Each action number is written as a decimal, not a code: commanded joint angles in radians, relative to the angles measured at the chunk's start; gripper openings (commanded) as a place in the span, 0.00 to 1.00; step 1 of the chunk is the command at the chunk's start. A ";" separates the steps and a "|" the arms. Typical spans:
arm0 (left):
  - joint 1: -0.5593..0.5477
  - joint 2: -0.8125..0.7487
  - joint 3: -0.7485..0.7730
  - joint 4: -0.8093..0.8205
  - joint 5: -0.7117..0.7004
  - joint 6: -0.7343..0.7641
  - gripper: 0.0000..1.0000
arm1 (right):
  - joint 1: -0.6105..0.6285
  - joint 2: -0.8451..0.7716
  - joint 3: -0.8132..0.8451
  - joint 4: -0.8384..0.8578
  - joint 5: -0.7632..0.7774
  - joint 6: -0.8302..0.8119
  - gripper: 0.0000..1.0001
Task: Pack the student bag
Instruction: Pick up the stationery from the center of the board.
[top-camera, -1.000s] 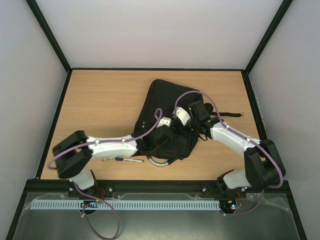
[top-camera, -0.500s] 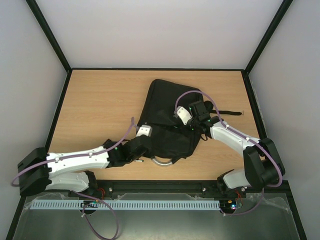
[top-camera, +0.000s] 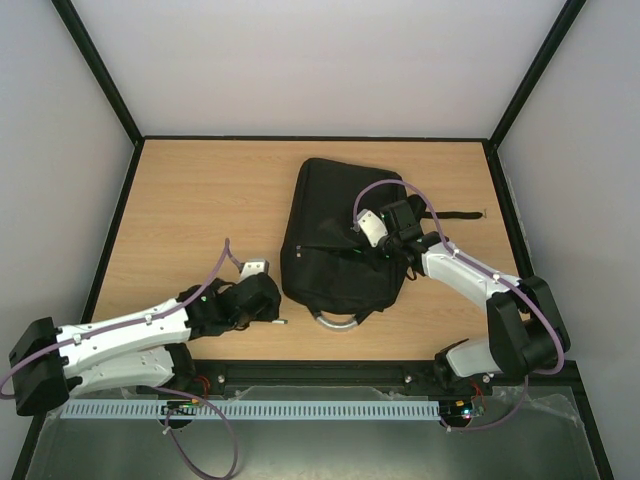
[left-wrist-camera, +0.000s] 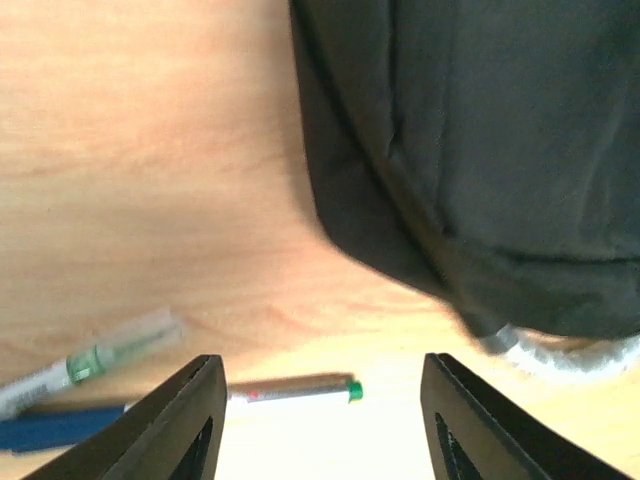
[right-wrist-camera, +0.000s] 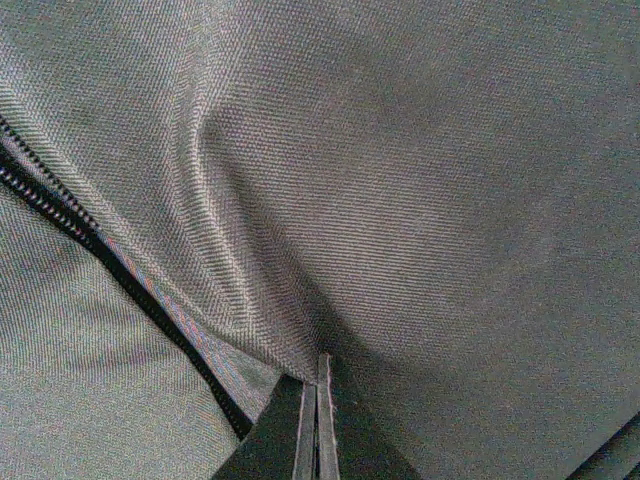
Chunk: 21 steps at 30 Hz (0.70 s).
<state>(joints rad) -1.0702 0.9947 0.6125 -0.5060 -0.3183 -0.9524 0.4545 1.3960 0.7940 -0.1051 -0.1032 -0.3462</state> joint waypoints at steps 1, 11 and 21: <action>0.004 0.005 -0.029 -0.115 0.096 -0.030 0.58 | -0.015 -0.005 0.024 -0.022 0.030 0.018 0.01; -0.008 0.001 -0.125 -0.006 0.061 -0.567 0.46 | -0.018 -0.014 0.021 -0.028 0.020 0.015 0.01; -0.047 0.132 -0.077 -0.061 0.039 -0.795 0.43 | -0.019 -0.007 0.026 -0.036 0.013 0.010 0.01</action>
<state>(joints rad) -1.1122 1.0588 0.4915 -0.5182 -0.2653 -1.6119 0.4515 1.3941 0.7940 -0.1055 -0.1108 -0.3466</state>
